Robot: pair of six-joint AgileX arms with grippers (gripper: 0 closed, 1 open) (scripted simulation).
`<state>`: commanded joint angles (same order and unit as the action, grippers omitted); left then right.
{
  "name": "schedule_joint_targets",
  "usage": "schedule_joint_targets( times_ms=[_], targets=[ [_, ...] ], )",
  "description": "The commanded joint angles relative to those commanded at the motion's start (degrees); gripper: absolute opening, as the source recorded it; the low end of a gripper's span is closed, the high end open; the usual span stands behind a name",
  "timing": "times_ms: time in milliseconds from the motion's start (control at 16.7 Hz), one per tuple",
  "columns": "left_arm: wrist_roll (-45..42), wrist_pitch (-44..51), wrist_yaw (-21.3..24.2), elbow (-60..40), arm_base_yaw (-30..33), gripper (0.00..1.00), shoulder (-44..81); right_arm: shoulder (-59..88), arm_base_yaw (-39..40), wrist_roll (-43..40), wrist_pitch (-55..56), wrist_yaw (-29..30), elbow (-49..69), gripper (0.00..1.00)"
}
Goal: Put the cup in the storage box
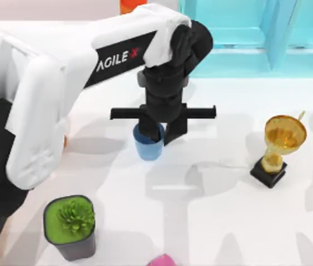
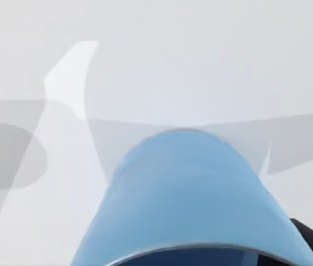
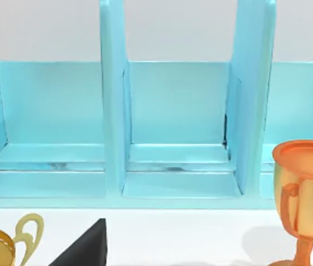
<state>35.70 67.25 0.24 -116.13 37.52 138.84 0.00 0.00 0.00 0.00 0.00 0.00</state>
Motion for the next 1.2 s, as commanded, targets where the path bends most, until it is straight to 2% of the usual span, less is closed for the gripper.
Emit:
schedule_joint_targets(
  times_ms=[240, 600, 900, 1200],
  targets=[
    [-5.5, -1.3, -1.7, 1.1, -5.9, 0.00, -2.7, 0.0, 0.0, 0.0, 0.0, 0.0, 0.0, 1.00],
    [-23.3, -2.9, -3.1, 6.5, -26.0, 0.00, -18.1, 0.0, 0.0, 0.0, 0.0, 0.0, 0.0, 1.00],
    [-38.1, 4.5, -2.1, 17.5, -40.6, 0.00, -31.9, 0.0, 0.0, 0.0, 0.0, 0.0, 0.0, 1.00],
    [-46.5, 12.3, -1.0, 24.9, -47.2, 0.00, -37.8, 0.0, 0.0, 0.0, 0.0, 0.0, 0.0, 1.00]
  ],
)
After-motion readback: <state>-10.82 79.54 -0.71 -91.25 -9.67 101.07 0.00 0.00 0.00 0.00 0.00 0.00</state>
